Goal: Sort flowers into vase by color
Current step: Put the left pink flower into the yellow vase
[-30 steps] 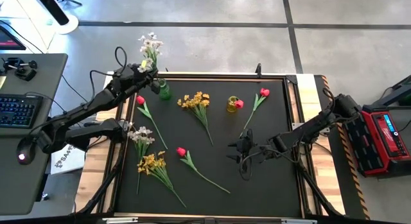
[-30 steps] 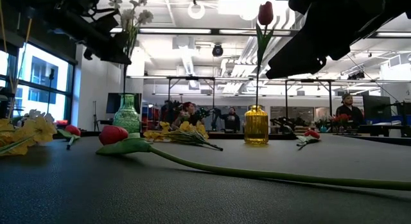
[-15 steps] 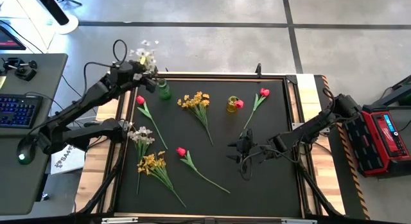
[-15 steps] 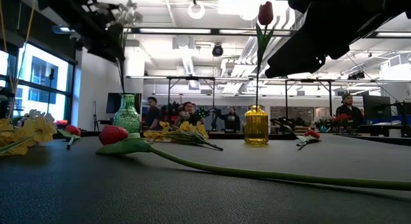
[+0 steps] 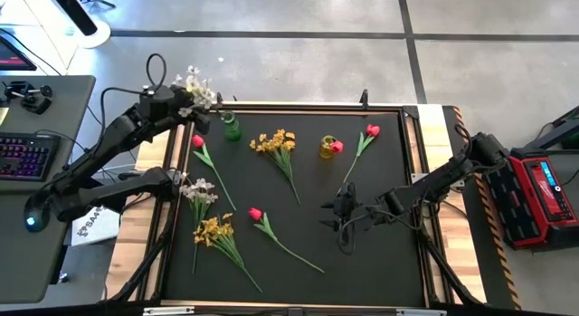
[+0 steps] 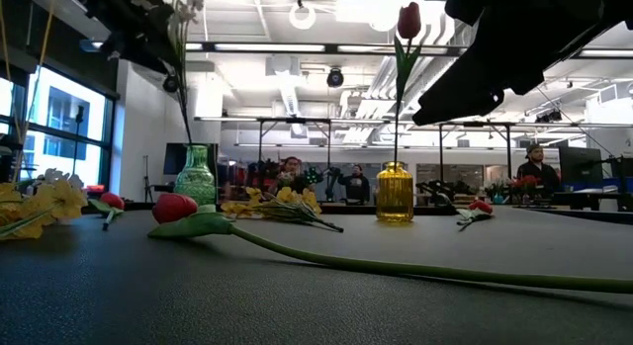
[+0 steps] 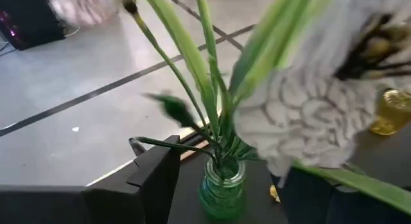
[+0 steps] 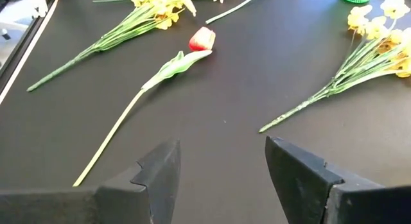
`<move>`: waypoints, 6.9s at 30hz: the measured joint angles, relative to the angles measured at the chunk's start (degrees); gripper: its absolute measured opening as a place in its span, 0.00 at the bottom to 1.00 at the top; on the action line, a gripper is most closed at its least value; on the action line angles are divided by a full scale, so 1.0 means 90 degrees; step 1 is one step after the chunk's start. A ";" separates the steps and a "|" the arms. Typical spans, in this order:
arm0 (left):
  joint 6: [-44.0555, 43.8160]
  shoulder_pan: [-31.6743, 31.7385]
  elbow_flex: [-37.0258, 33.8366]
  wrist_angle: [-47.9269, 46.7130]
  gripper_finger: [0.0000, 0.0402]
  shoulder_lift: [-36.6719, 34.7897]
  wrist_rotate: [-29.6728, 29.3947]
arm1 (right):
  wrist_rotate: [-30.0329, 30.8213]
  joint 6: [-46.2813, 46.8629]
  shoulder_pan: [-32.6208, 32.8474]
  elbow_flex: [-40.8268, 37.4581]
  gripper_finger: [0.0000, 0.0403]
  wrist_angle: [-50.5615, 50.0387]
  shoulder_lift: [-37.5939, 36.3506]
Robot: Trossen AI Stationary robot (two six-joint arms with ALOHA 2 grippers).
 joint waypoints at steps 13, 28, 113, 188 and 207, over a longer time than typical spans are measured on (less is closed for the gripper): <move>-0.0054 0.0005 -0.0582 0.1272 0.52 0.0554 0.0157 | -0.0006 0.0002 0.0000 0.0000 0.52 0.0002 0.0000; -0.0087 0.0811 -0.0644 0.1823 0.70 0.0694 0.1283 | -0.0018 0.0066 0.0000 0.0000 0.52 0.0007 0.0000; -0.9894 -0.7829 -0.0362 -0.3264 0.77 0.3241 -0.3332 | -0.0351 0.0016 -0.0262 0.0007 0.66 0.1036 0.1326; -0.7671 -0.5495 -0.3495 0.1479 0.77 0.2486 -0.1848 | -0.0329 0.0702 -0.0291 0.0005 0.66 0.1146 0.1326; -0.8842 -0.4812 -0.3502 0.1688 0.64 0.3538 -0.3428 | -0.0329 0.0721 -0.0291 0.0002 0.66 0.1146 0.1326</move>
